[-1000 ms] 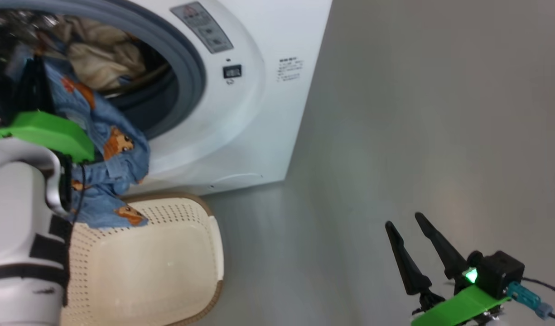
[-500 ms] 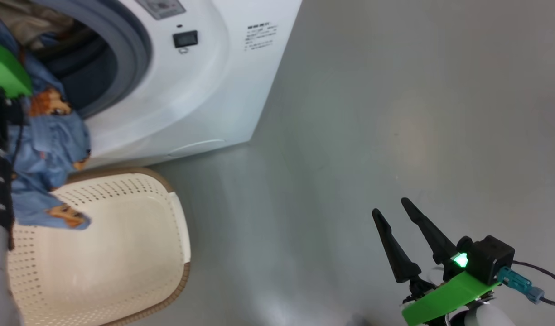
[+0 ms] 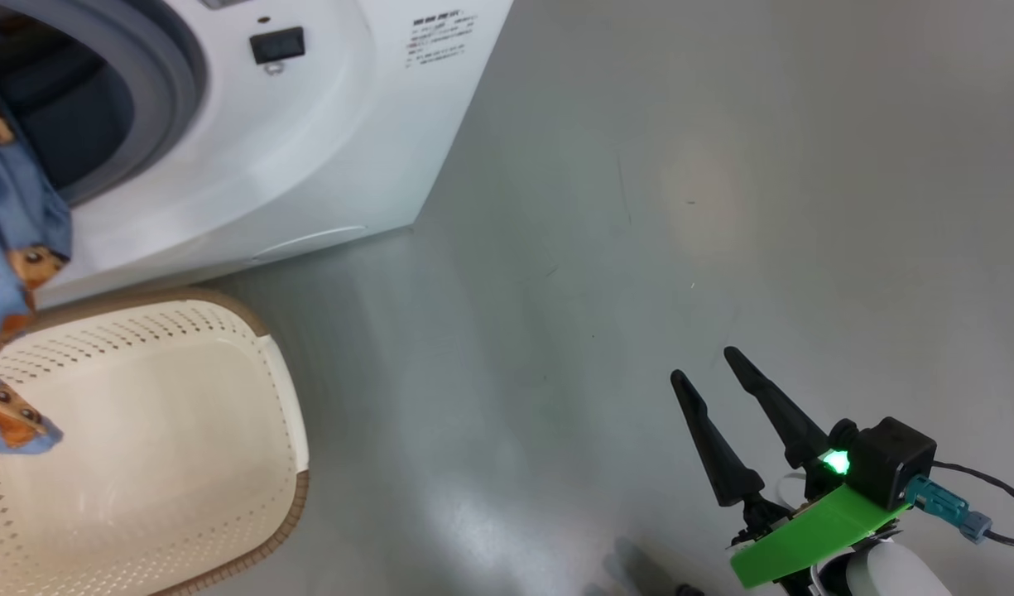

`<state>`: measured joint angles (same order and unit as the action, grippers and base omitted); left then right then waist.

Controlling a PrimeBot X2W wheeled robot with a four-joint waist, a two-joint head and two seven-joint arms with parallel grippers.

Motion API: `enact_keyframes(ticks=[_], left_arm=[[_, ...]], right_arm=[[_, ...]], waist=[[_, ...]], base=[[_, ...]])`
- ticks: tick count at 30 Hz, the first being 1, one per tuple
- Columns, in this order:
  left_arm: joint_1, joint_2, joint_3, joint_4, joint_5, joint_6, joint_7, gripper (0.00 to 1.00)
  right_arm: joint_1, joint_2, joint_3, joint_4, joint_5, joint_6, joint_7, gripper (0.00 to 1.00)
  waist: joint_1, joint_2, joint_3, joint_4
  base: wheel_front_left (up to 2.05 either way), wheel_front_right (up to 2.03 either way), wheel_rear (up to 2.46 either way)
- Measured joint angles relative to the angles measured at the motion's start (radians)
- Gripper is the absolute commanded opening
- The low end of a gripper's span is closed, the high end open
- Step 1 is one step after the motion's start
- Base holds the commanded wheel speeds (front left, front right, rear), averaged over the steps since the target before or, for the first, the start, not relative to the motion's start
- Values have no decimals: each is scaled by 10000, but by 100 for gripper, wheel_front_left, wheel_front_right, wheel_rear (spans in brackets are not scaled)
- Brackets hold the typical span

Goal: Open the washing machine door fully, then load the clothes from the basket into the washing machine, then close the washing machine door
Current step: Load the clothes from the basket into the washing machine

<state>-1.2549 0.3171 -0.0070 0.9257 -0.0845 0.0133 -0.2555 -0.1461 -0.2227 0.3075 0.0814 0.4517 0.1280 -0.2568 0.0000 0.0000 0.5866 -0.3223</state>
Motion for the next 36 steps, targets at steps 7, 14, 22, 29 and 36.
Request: enact_keyframes(ticks=[7,14,22,29,36], left_arm=[[-358,107,186,-198,-23,188,-12,0],[-406,81,-56,2031,115,420,104,0],[-924,40,-238,3219,107,742,627,85],[-928,-104,-328,3559,102,1037,999,100],[-858,-454,-251,3668,-105,1471,1072,100]], right_arm=[[-197,-59,10,-40,0,0,0,100],[-193,-134,27,-12,0,0,0,100],[-185,-132,19,13,0,0,0,100],[-176,-33,6,86,0,0,0,100],[-160,71,-104,82,0,0,0,100]], waist=[[0,0,156,-38],[0,0,-64,-18],[0,0,-274,25],[0,0,-618,76],[0,0,-955,286]], base=[[0,0,0],[0,0,0],[0,0,0],[0,0,0],[0,0,0]])
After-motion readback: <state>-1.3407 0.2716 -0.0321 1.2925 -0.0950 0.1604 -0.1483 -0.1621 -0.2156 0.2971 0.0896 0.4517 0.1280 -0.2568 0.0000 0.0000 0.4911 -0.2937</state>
